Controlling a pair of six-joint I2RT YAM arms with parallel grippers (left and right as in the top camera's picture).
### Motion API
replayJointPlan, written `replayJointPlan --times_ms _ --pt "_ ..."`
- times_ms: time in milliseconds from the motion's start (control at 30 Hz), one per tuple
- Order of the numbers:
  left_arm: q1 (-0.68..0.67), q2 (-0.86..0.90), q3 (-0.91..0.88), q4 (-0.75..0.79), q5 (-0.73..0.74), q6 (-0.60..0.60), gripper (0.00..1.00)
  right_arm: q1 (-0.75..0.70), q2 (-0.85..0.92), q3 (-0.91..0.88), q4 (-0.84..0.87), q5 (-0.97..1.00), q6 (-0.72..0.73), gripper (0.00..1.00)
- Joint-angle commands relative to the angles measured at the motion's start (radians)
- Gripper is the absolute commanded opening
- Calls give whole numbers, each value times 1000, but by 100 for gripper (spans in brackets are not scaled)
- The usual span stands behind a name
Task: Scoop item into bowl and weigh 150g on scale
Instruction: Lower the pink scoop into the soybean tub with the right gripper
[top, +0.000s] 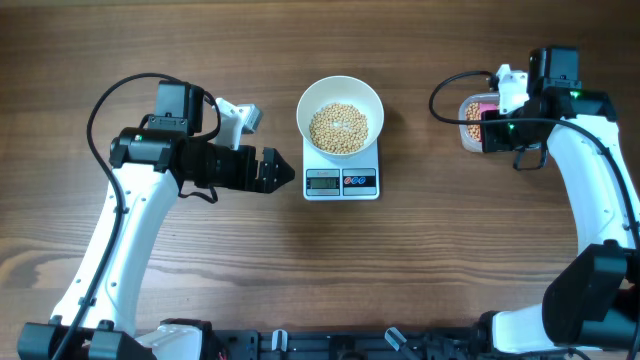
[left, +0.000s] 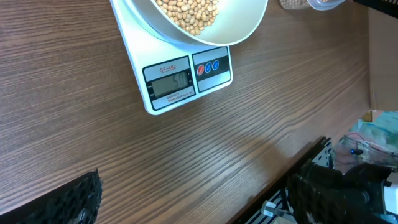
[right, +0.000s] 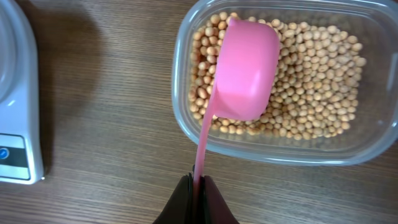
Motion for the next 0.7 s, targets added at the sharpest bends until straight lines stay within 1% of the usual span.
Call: replayJointPlan --times_ms 0,233,467,667 --pt "5 0 -10 2 19 23 100 7 22 -11 -13 -110 0 4" --pt "4 0 -10 2 19 23 100 -55 22 -11 -24 -210 0 4" --pt "4 0 -10 2 19 23 100 -179 27 -12 -27 -361 -4 4" --pt "4 0 -10 2 19 23 100 -255 92 -22 -35 -486 -5 4"
